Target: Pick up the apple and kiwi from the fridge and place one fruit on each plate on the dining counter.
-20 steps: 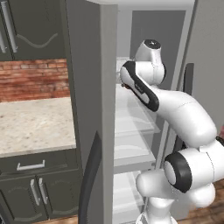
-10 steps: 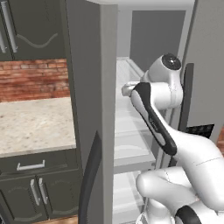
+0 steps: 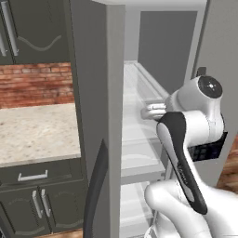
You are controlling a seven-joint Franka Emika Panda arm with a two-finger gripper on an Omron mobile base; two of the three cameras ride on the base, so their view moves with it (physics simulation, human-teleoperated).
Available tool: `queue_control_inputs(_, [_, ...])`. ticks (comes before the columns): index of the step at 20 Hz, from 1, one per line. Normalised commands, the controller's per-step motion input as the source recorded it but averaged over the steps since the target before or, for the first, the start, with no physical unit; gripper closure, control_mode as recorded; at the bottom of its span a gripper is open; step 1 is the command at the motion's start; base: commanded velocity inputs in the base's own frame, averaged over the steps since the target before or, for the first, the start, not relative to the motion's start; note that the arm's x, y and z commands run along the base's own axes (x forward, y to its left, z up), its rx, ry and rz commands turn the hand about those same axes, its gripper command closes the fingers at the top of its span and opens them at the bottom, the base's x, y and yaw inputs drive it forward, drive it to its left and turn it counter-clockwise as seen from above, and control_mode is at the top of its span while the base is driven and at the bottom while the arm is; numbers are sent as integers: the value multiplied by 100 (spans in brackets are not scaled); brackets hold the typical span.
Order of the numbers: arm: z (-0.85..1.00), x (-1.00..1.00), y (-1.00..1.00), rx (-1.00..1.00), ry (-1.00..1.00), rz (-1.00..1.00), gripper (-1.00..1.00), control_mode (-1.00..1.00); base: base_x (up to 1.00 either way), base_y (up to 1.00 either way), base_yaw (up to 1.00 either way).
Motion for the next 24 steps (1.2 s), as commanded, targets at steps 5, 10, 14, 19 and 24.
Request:
queue_control_inputs(5, [13,-100,-15,0,0,0,100,-100,0,0,0])
queue_control_inputs(10, [1,-95,-11,-3,0,0,100,-100,0,0,0])
queue_control_inputs(14, [2,-11,-18,-8,0,0,100,-100,0,0,0])
queue_control_inputs(19, [0,-1,-28,-4,0,0,100,-100,0,0,0])
queue_control_inputs(24, [0,-1,0,0,0,0,100,-100,0,0,0])
